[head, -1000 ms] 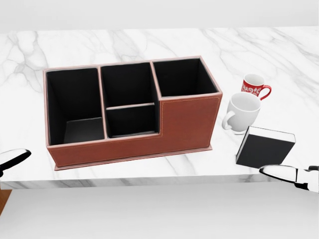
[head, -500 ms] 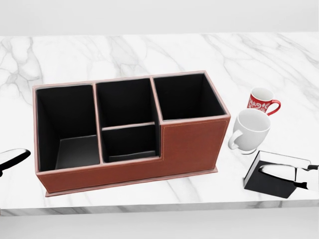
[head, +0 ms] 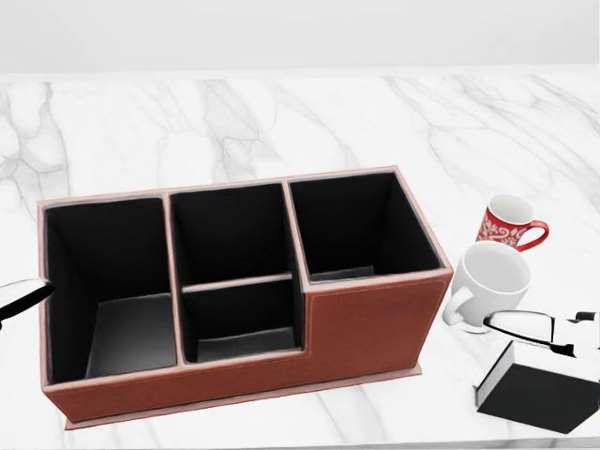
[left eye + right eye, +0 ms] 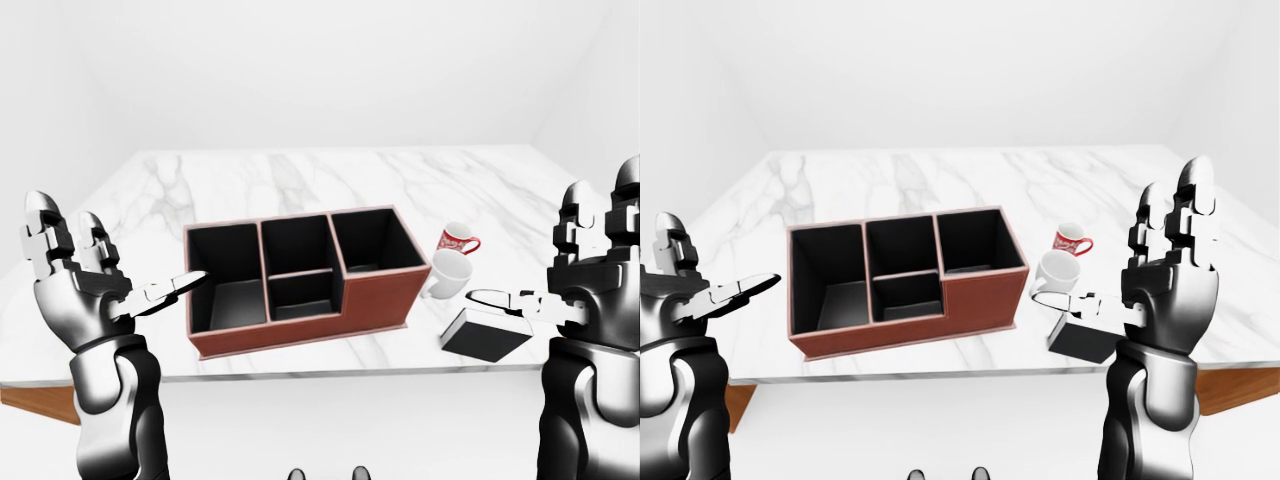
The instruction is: Pick up the book and place it in the right compartment of the caddy.
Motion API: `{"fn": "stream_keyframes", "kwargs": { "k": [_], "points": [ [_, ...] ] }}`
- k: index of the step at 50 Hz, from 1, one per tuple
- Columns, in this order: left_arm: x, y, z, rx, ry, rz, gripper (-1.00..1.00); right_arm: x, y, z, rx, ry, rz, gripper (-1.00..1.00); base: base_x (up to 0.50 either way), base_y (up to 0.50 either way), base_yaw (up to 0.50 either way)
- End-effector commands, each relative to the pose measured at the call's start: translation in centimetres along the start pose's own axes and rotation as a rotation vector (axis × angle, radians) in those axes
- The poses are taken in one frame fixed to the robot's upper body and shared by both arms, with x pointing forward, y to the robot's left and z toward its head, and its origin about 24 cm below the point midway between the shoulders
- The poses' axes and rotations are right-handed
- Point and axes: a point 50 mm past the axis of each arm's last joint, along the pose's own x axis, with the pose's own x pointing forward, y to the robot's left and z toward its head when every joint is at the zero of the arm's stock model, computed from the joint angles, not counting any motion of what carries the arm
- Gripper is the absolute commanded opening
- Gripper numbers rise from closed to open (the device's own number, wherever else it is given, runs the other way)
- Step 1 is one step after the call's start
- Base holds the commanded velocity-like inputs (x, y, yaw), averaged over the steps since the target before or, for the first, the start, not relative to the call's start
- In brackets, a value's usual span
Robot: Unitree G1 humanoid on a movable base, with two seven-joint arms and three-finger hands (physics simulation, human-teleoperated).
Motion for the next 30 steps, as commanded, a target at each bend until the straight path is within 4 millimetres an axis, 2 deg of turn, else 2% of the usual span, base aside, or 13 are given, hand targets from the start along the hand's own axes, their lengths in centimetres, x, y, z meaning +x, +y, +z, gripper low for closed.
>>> {"fn": "stream_keyframes", "kwargs": {
  "k": [1,9,16,22,23,24,25,30],
  "points": [
    [0.0,0.0,0.0,-0.001,-0.001,-0.001,1.00,0.0,0.0,-0.1,-0.004,0.002,0.003,1.00,0.25,0.00,0.00],
    [0.0,0.0,-0.1,0.001,0.004,-0.001,1.00,0.0,0.2,-0.5,-0.016,0.020,0.007,1.00,0.23,0.00,0.00],
    [-0.1,-0.1,0.0,0.003,-0.002,-0.006,1.00,0.3,1.0,-0.3,-0.058,0.004,0.032,1.00,0.00,0.00,0.00],
    [0.0,-0.1,-0.1,0.005,0.002,-0.005,1.00,0.9,0.3,-1.1,-0.264,0.033,0.054,1.00,0.00,0.00,0.00],
    [0.0,-0.1,-0.1,0.006,0.004,-0.005,1.00,1.0,0.4,-0.8,-0.277,0.021,0.076,1.00,0.00,0.00,0.00],
    [0.1,-0.1,0.0,0.008,-0.001,-0.004,1.00,1.4,1.0,1.3,-0.417,-0.067,0.196,1.00,0.00,0.00,0.00],
    [0.1,-0.1,0.1,0.008,-0.006,-0.004,1.00,1.4,1.2,1.9,-0.462,-0.086,0.225,1.00,0.00,0.00,0.00],
    [0.3,0.1,0.2,0.010,-0.015,0.003,1.00,0.9,1.4,2.7,-0.652,-0.080,0.316,1.00,0.00,0.00,0.00]
  ]
}}
